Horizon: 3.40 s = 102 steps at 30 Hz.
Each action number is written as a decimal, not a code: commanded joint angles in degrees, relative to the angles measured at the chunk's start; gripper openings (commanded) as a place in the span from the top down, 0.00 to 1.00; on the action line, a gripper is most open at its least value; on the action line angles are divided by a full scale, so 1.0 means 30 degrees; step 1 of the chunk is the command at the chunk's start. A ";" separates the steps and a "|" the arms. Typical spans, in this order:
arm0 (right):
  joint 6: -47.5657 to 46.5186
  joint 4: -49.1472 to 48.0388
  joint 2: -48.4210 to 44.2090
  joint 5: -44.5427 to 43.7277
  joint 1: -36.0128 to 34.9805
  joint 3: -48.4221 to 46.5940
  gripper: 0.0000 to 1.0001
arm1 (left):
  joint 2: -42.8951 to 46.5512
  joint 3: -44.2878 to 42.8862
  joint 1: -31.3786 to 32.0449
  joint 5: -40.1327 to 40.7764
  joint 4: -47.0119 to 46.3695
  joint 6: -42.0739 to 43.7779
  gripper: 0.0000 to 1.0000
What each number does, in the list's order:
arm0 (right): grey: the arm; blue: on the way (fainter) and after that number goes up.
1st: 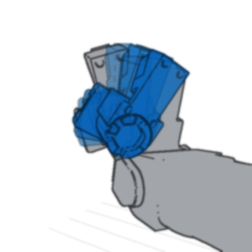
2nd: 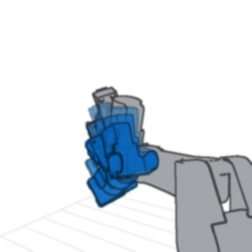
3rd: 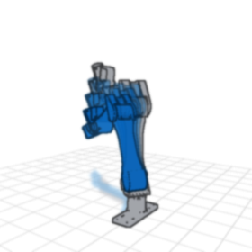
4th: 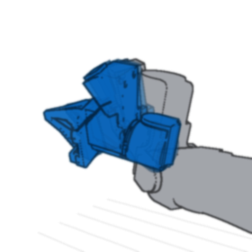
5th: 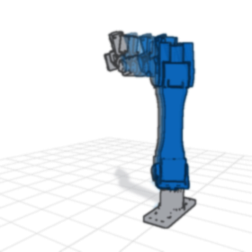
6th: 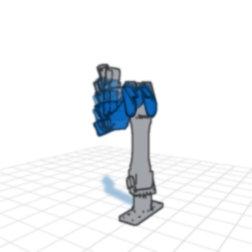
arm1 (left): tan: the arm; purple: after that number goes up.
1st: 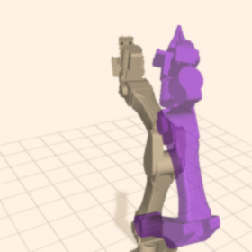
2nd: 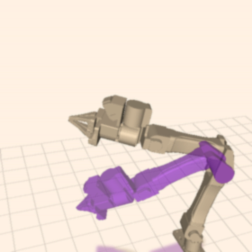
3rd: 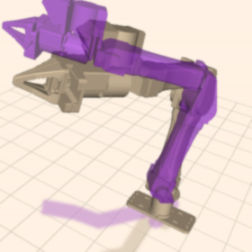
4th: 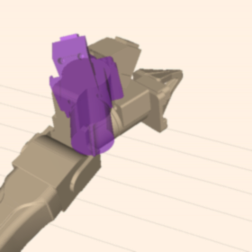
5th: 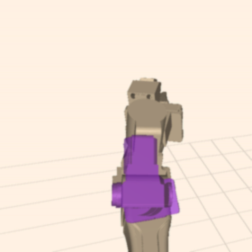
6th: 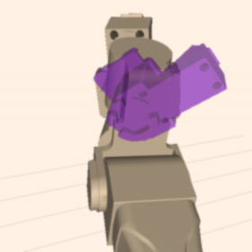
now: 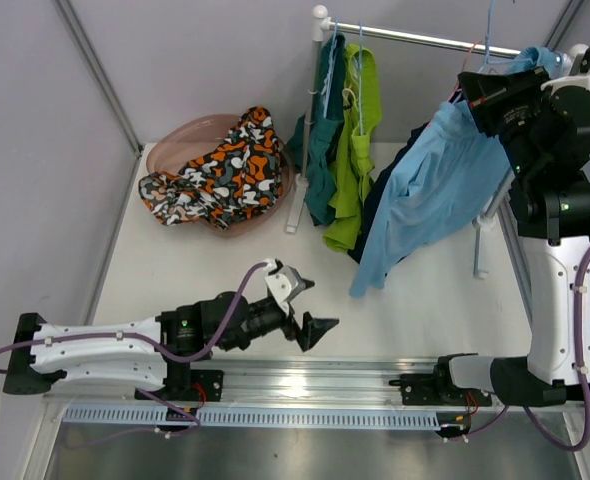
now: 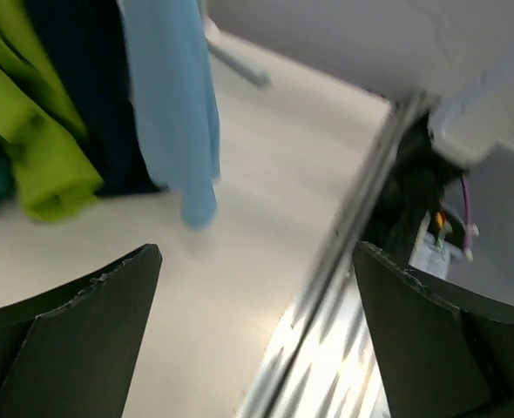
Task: Remove the shorts from the hanger
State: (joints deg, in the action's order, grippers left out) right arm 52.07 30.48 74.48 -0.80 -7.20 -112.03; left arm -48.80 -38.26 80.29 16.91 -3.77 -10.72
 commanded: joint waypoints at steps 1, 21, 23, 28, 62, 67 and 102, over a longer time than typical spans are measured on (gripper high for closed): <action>0.0220 -0.2074 -0.1503 0.0559 -0.0236 0.0778 1.00 | -0.1132 -0.4203 -0.0102 0.3064 -0.1759 0.3568 0.01; 0.1597 -0.3246 -0.2736 0.1555 -0.0295 0.2596 1.00 | -1.1594 -1.1563 -0.2769 -0.4758 -0.5509 0.3255 0.26; 0.1684 -0.3304 -0.2765 0.1642 -0.0295 0.2567 1.00 | -1.2004 -1.1650 -0.2770 -0.3913 -0.5715 0.3106 0.82; 0.1568 -0.3246 -0.2824 0.1819 -0.0149 0.2479 1.00 | -1.2009 -1.0982 -0.2770 -0.2853 -0.5658 0.3105 1.00; 0.6723 -0.3482 -0.6806 0.4688 -0.0265 0.6730 1.00 | -1.5395 -1.6268 -0.5110 -0.1647 0.1251 0.0937 1.00; 0.6524 -0.2927 -0.5991 0.5657 -0.0236 0.5004 1.00 | -1.8425 -2.1084 -0.5700 -0.2908 0.4947 0.0587 1.00; 0.6958 -0.8782 0.0835 1.2629 0.8728 0.7576 1.00 | -1.7321 -3.4689 -2.2772 -0.6453 1.4263 0.0995 1.00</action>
State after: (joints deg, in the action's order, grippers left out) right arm 73.47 7.97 75.40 34.65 18.11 -89.89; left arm -96.23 -128.05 15.92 3.14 40.77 -6.59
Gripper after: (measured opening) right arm 0.037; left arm 0.037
